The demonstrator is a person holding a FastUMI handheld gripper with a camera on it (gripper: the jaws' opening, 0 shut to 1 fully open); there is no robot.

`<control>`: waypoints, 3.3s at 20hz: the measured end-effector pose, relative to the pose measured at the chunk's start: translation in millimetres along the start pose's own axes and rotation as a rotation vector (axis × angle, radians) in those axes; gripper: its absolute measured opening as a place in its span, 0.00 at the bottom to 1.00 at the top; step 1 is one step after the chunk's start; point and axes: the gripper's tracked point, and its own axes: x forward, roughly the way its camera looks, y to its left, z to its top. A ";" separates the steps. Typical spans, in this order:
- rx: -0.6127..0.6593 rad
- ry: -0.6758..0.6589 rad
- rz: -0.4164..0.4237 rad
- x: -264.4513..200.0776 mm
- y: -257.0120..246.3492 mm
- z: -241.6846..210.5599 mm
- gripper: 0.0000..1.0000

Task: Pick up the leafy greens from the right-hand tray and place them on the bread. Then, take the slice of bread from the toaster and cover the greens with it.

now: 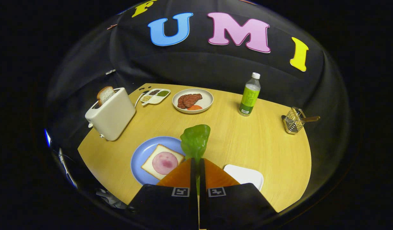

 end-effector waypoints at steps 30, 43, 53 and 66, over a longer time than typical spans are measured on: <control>0.047 0.029 0.056 42.9 98.5 -5.4 1.00; 0.010 -0.269 0.099 -4.1 177.4 147.5 1.00; -0.017 -0.298 0.219 50.7 312.3 196.8 0.99; -0.105 -0.154 0.148 148.0 357.6 171.0 1.00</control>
